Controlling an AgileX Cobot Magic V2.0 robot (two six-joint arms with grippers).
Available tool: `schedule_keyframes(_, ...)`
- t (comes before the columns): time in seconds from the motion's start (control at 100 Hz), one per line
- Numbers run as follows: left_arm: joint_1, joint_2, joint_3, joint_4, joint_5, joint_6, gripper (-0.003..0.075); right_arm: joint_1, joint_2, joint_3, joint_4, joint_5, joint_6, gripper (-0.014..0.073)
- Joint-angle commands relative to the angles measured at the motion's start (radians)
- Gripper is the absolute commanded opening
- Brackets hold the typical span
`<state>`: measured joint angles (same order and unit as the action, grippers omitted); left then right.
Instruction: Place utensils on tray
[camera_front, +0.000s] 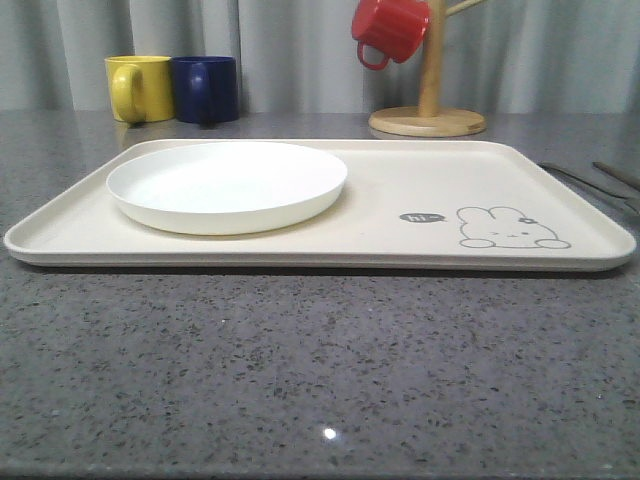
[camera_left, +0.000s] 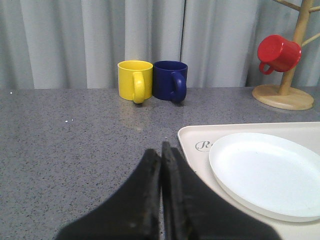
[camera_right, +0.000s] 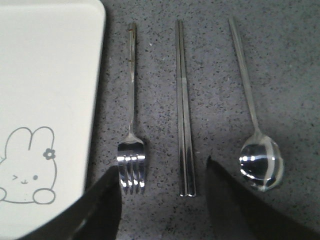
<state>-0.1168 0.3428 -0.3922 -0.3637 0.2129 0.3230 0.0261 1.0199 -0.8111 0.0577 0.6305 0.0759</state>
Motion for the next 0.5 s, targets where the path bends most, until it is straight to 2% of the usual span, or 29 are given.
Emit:
schedule_keyframes(0.0, -0.002, 0.007, -0.028, -0.007, -0.079, 0.001, -0.0018, -0.001, -0.006, -0.04, 0.023, -0.056, -0.008, 0.0414)
schedule_keyframes(0.29, -0.002, 0.007, -0.028, -0.007, -0.079, 0.001, -0.0018, 0.001, 0.128, -0.189, 0.023, 0.022, -0.019, 0.0414)
schedule_keyframes(0.49, -0.002, 0.007, -0.028, -0.007, -0.079, 0.001, -0.0018, 0.06, 0.264, -0.278, 0.023, 0.044, -0.045, 0.0414)
